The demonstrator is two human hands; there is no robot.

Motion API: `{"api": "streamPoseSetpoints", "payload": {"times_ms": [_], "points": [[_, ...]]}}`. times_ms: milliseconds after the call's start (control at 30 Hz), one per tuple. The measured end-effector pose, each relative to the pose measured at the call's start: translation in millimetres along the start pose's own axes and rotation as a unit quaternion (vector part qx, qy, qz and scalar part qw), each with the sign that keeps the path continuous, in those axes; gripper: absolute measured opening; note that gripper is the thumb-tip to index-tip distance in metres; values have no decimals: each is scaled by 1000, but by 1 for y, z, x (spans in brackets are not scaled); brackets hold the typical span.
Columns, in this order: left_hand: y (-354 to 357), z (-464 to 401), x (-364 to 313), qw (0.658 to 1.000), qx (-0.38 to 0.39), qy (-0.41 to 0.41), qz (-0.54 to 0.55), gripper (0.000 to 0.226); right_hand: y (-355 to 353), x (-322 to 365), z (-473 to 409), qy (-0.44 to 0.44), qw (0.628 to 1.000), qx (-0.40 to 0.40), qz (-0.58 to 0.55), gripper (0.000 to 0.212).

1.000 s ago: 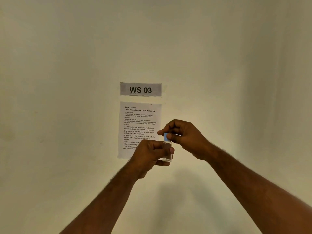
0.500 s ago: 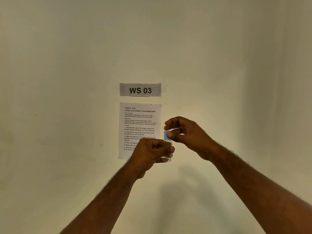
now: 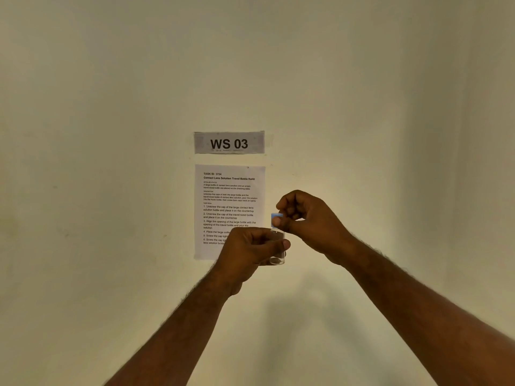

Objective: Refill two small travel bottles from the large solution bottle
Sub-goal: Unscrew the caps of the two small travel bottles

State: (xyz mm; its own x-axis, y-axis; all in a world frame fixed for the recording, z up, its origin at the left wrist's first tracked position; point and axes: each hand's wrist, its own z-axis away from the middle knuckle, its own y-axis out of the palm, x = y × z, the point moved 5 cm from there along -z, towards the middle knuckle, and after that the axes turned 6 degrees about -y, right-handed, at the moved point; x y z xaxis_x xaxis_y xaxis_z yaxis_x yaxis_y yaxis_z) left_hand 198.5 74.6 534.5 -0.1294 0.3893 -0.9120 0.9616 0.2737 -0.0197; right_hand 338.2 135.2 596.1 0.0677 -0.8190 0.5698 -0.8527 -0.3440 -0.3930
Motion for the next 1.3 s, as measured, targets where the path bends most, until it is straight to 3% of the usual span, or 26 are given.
{"api": "streamPoseSetpoints", "payload": {"times_ms": [167,367,567,767,933,1100,1200,1300], "points": [[-2,-3,2,1000,-13,2,-13,18,2,-1,-1,31,996,61,-64,29],[0,-4,9,1000,1,0,-13,17,4,-5,1,13,999,25,-16,24],[2,8,38,1000,4,-26,-2,20,-8,-19,19,30,981,-26,-188,28],[17,57,121,995,-14,-75,-58,20,0,-93,105,135,952,-89,-259,19],[36,120,224,979,-15,-156,-132,29,27,-174,218,266,941,-99,-182,21],[58,196,324,945,7,-273,-180,37,61,-232,339,377,924,-15,-61,35],[71,241,374,917,-2,-335,-218,40,85,-261,408,423,905,26,44,31],[83,280,413,894,7,-366,-259,39,117,-281,474,485,870,70,58,24]]}}
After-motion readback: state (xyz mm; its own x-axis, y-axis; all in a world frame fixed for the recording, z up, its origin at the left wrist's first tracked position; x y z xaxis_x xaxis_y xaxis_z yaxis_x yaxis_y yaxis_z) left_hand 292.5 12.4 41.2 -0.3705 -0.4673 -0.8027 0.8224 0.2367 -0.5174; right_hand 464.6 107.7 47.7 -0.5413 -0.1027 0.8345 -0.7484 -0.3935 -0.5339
